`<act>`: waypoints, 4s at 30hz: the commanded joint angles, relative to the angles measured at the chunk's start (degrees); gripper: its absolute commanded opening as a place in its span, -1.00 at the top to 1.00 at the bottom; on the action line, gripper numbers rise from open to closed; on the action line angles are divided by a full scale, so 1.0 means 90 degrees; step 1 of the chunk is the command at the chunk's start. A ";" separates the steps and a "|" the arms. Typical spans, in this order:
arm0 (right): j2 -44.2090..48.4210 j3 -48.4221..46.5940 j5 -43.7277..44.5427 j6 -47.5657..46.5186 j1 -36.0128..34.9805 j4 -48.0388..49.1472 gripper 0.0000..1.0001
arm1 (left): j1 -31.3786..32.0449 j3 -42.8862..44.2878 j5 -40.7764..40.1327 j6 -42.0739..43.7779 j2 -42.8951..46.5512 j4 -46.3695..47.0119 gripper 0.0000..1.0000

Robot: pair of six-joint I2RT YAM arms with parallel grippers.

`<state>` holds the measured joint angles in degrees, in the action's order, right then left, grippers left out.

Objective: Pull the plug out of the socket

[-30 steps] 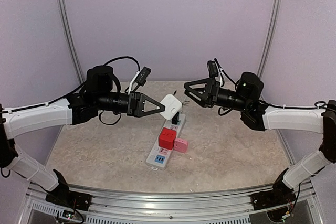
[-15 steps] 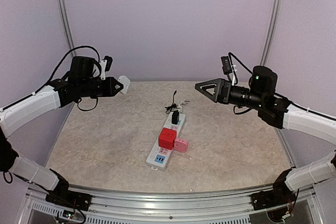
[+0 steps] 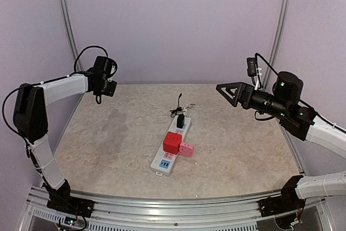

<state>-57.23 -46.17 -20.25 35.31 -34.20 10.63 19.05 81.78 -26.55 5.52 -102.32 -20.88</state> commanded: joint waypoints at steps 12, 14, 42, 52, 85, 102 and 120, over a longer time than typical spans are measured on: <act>-0.0145 0.0154 0.0122 -0.0186 0.0069 -0.0674 -0.99 | -0.1184 0.1599 -0.0537 0.0331 -0.2590 -0.1402 1.00; -0.0145 0.0227 -0.0076 -0.0237 0.0068 -0.0512 -0.99 | -0.1224 0.1598 -0.0644 0.0302 -0.2783 -0.1404 1.00; -0.0600 0.0091 -0.1110 -0.0276 0.0069 -0.0151 -0.99 | -0.0389 0.1543 0.0537 -0.0574 -0.2299 -0.1948 -0.38; -0.0780 0.0118 -0.1002 -0.1001 0.0054 -0.0798 -0.99 | 0.0426 0.1172 0.2273 -0.0962 -0.1027 -0.1717 -0.64; -0.3563 0.0219 -0.0407 -0.4382 -0.1167 -0.0264 -0.51 | 0.2906 -0.1376 0.5275 -0.3172 0.0097 0.0678 -0.91; -0.4472 -0.0231 -0.0327 -0.4570 -0.1419 0.0005 0.10 | 0.3086 -0.1307 0.5380 -0.3374 -0.0314 0.0735 -0.85; -0.4514 -0.0218 -0.0166 -0.4617 -0.1514 -0.0338 1.00 | 0.3016 -0.1258 0.5192 -0.3392 -0.0614 0.0395 -0.61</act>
<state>-98.37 -48.51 -22.79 -6.61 -47.24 9.23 46.61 70.06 20.38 -24.71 -106.48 -15.68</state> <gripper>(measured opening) 0.154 0.815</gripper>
